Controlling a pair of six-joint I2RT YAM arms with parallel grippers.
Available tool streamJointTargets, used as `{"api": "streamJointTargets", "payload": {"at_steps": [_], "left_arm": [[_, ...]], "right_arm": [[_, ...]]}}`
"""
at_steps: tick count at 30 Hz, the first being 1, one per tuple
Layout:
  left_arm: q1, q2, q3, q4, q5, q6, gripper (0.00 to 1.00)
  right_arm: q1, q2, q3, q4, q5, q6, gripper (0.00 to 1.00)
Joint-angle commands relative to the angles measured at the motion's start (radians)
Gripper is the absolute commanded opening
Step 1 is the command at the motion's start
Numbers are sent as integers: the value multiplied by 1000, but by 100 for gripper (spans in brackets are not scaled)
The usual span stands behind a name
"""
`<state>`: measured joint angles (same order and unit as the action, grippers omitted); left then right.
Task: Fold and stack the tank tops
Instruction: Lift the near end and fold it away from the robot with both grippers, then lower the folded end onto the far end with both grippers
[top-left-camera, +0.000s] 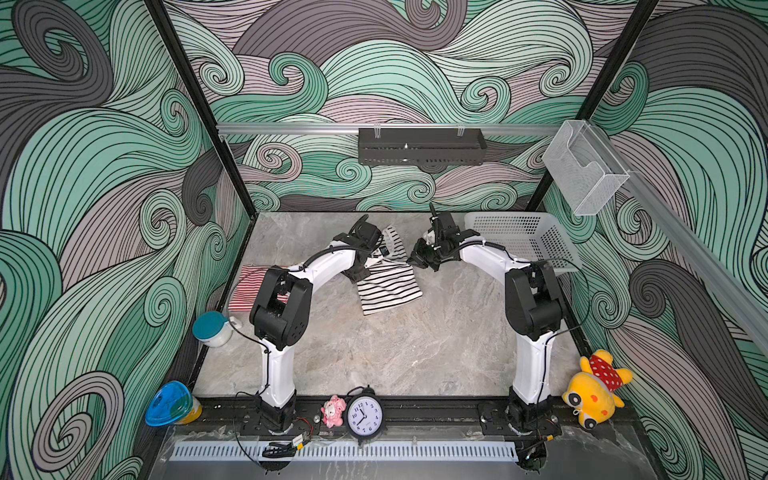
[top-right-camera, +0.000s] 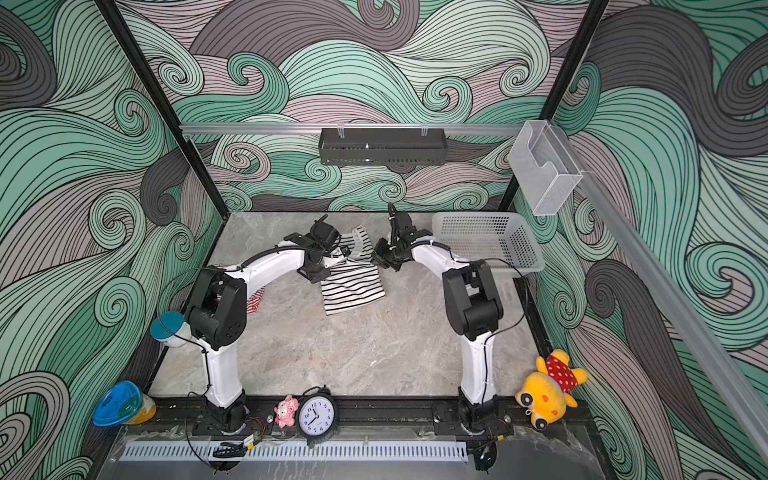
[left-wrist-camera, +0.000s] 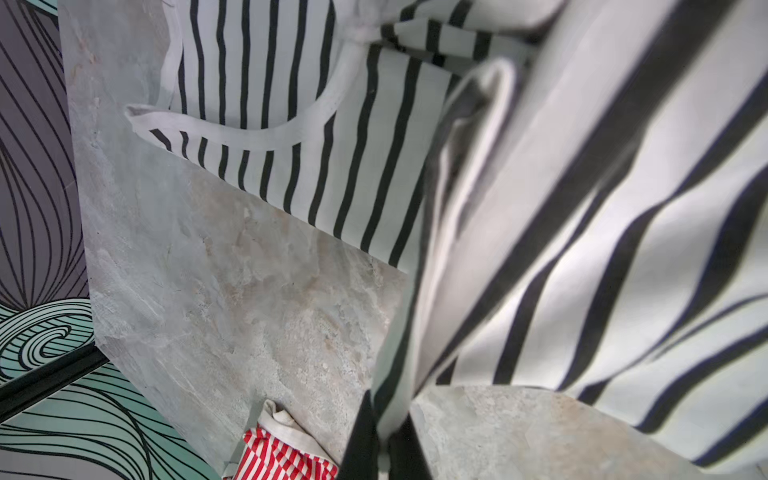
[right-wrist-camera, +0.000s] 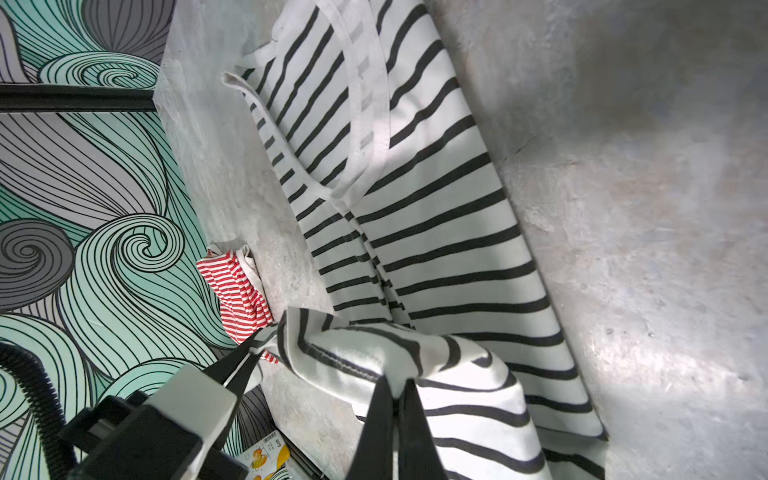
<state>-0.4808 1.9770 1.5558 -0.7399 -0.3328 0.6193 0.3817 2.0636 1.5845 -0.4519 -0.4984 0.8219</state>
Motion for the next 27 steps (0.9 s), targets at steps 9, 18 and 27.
{"api": "streamJointTargets", "payload": {"at_steps": [9,18,27], "left_arm": [[30,116,143,8,-2,-17,9],[32,163,186,-28,-12,-18,9],[33,168,186,-21,-48,-8,18]], "right_arm": [[-38,73,120,-15,-27,-13,0],[-52,147,203,-41,-47,-21,3],[-56,213,302,-67,-61,-20,5]]}}
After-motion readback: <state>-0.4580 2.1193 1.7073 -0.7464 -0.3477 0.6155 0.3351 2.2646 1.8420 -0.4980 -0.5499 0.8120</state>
